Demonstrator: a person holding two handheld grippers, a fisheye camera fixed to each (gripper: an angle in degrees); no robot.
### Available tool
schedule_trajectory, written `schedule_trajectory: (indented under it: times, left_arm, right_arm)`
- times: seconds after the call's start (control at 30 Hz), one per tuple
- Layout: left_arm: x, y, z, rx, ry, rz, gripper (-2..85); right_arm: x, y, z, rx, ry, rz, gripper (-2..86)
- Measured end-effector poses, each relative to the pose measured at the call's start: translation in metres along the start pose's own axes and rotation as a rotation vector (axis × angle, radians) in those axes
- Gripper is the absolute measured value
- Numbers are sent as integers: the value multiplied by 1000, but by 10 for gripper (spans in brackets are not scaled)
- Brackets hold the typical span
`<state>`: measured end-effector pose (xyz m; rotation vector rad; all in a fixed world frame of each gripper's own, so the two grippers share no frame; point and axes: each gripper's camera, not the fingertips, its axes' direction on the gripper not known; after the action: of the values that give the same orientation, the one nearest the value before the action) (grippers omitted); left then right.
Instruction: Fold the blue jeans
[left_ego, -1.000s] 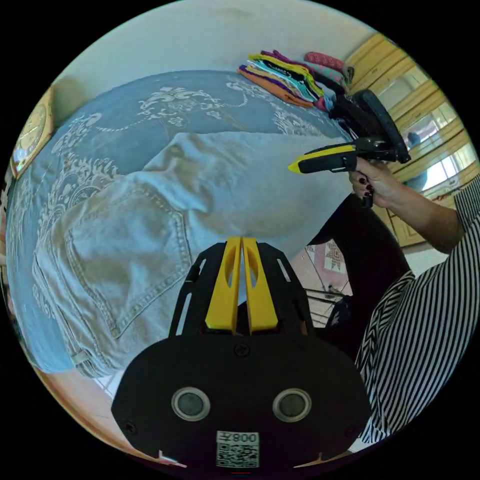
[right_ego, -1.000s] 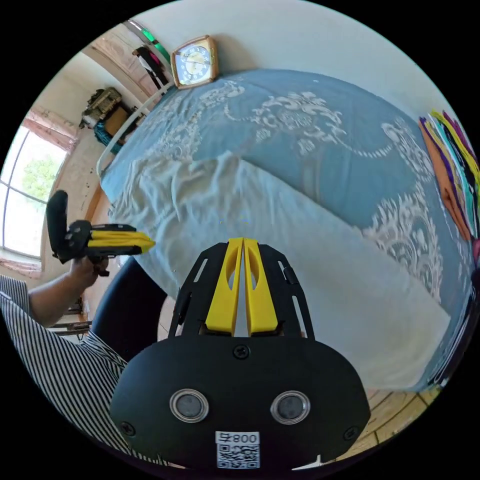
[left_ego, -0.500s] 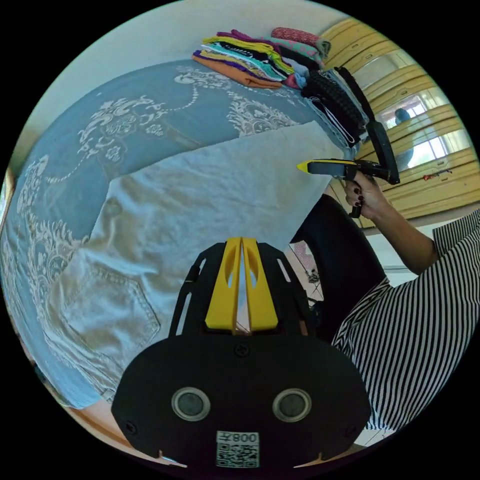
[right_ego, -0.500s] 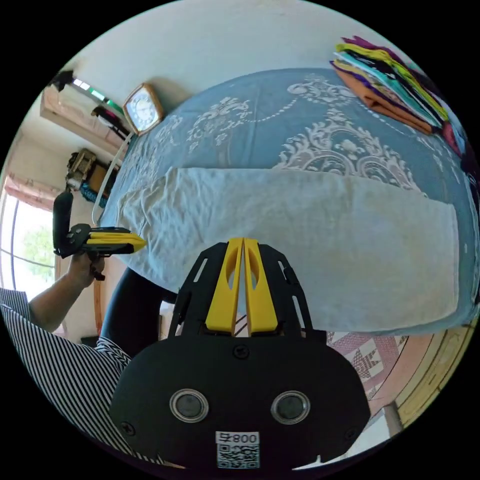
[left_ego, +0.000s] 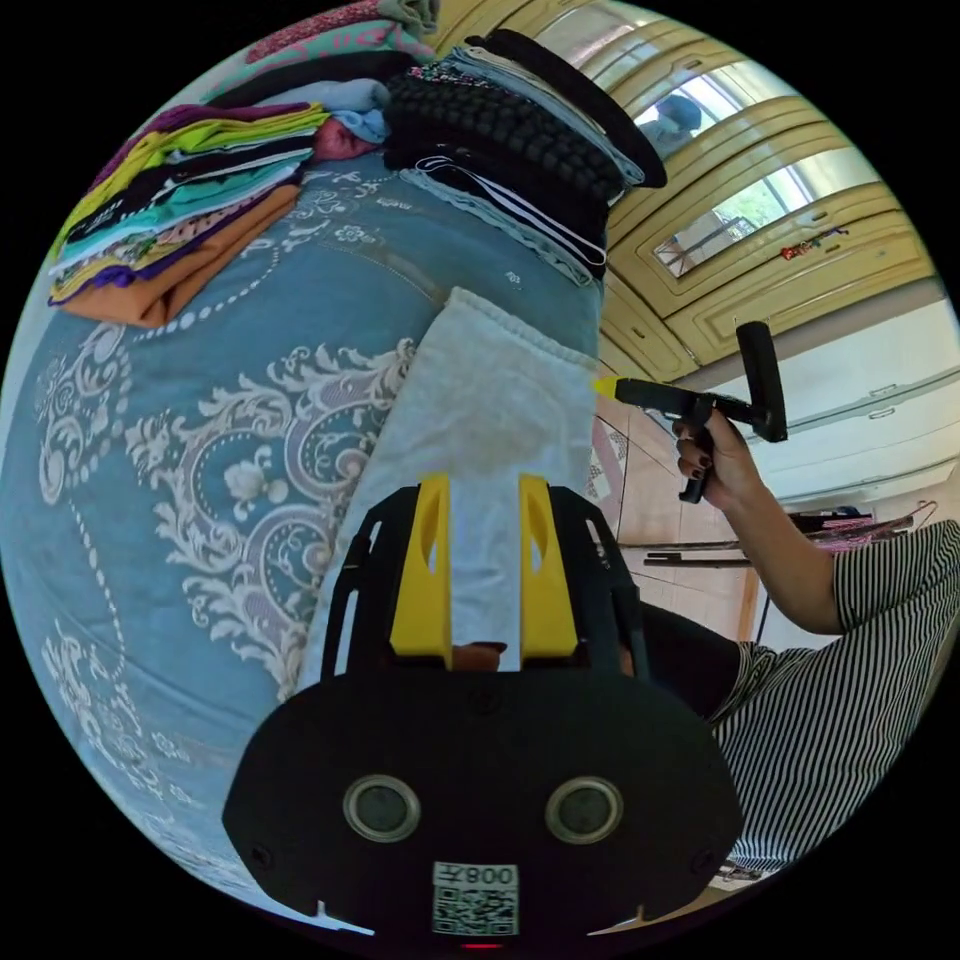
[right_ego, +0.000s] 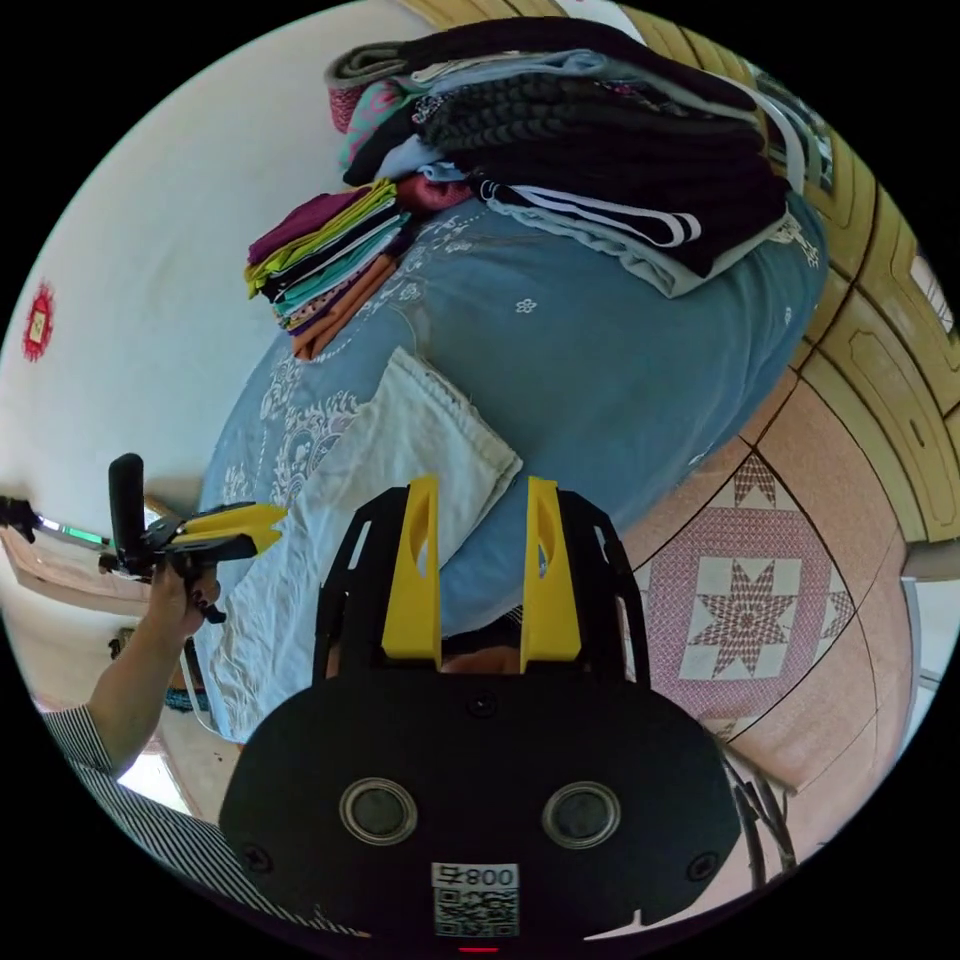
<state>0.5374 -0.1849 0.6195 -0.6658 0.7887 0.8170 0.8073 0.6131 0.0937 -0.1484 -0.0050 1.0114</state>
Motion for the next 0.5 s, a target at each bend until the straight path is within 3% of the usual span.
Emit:
schedule_trajectory:
  times: [0.27,0.5]
  left_arm:
    - [-12,-160,58,-96,-55,31,112]
    - [-15,-230,89,-142,-90,56,99]
  right_arm:
    - [81,-20,-24,-25,-55,33,106]
    - [142,-30,-48,-22,-87,75,87]
